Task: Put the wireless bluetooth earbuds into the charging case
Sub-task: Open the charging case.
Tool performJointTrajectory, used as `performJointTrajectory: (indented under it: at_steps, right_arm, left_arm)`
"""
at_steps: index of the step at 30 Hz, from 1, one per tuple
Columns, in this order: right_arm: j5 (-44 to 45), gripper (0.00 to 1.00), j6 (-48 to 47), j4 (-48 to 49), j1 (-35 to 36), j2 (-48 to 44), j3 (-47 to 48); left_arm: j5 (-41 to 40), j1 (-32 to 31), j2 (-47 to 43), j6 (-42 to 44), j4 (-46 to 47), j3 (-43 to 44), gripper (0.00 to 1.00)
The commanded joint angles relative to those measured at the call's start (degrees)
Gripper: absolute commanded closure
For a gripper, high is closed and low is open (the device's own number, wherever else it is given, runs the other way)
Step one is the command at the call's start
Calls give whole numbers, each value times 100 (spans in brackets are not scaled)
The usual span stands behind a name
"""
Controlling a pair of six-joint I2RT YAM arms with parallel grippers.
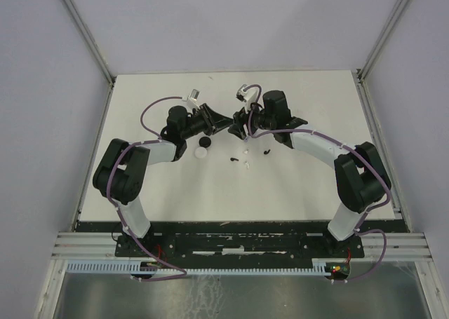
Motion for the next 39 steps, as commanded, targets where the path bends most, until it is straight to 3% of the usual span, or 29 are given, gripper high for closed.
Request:
performJointTrajectory:
  at_steps: [1, 6, 10, 12, 16, 19, 39]
  right_arm:
    - [127, 24, 199, 67, -13, -315, 304]
    - [571, 2, 357, -89, -110, -812, 94]
    - [1200, 1, 400, -676, -231, -1325, -23]
    - [1990, 1, 595, -980, -295, -1486, -11]
    - [2729, 0, 1232, -1859, -478, -1369, 491]
    - [2580, 1, 1412, -2218, -476, -1188, 751]
    - [1844, 1, 1808, -2084, -153, -453, 1067]
  left_arm:
    - [196, -43, -10, -227, 516, -7, 97]
    - [12, 0, -92, -137, 287, 54, 97]
    - [-110, 51, -159, -84, 153, 79, 97]
    - [-137, 72, -171, -87, 151, 85, 97]
    - [-207, 68, -177, -123, 187, 46, 97]
    - [-221, 68, -151, -180, 265, 25, 97]
    - [-284, 55, -147, -375, 278, 62, 97]
